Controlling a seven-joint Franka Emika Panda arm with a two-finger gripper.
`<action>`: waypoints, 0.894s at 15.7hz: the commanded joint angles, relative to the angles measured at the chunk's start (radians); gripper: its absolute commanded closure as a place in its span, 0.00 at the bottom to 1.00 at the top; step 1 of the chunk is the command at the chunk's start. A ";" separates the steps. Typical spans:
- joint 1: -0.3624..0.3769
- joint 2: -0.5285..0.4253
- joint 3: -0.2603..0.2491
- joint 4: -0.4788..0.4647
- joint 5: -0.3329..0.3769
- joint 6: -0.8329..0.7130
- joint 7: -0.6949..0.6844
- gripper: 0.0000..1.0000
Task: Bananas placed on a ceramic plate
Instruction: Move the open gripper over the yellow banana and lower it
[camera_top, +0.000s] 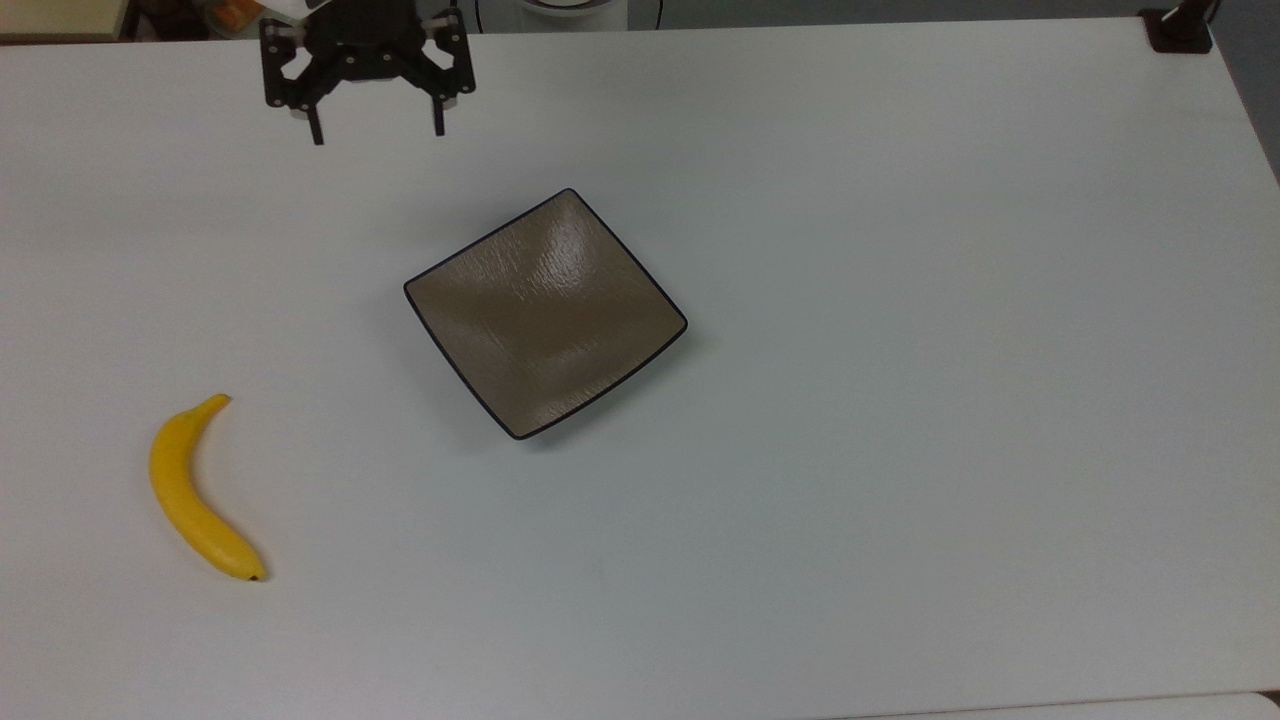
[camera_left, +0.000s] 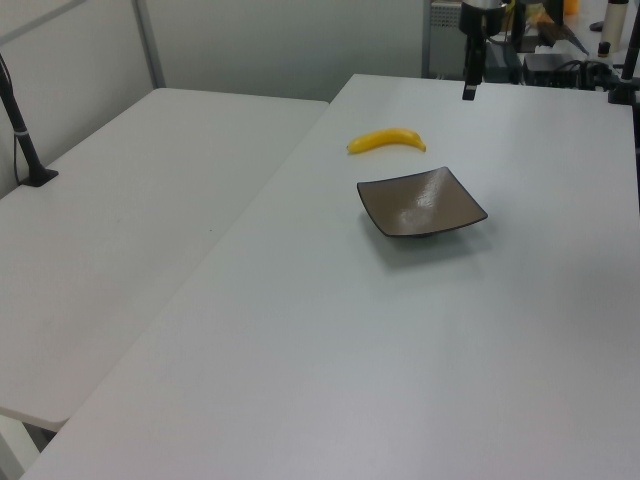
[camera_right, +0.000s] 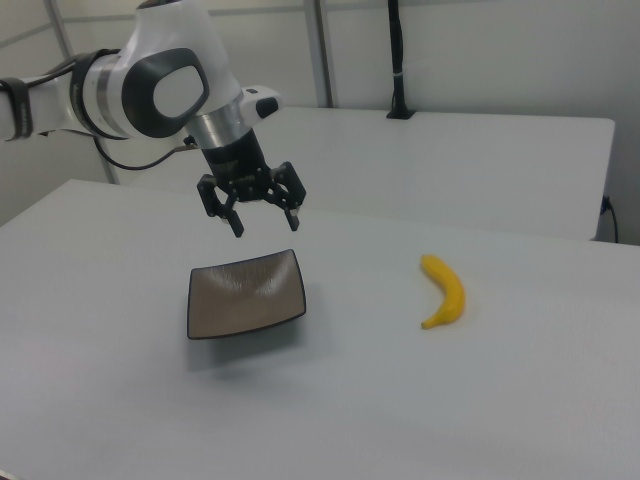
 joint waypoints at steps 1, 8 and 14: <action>-0.019 0.023 -0.003 0.011 -0.078 0.067 -0.048 0.00; -0.106 0.179 -0.003 0.015 -0.114 0.454 -0.049 0.00; -0.178 0.381 -0.002 0.162 -0.117 0.596 -0.092 0.00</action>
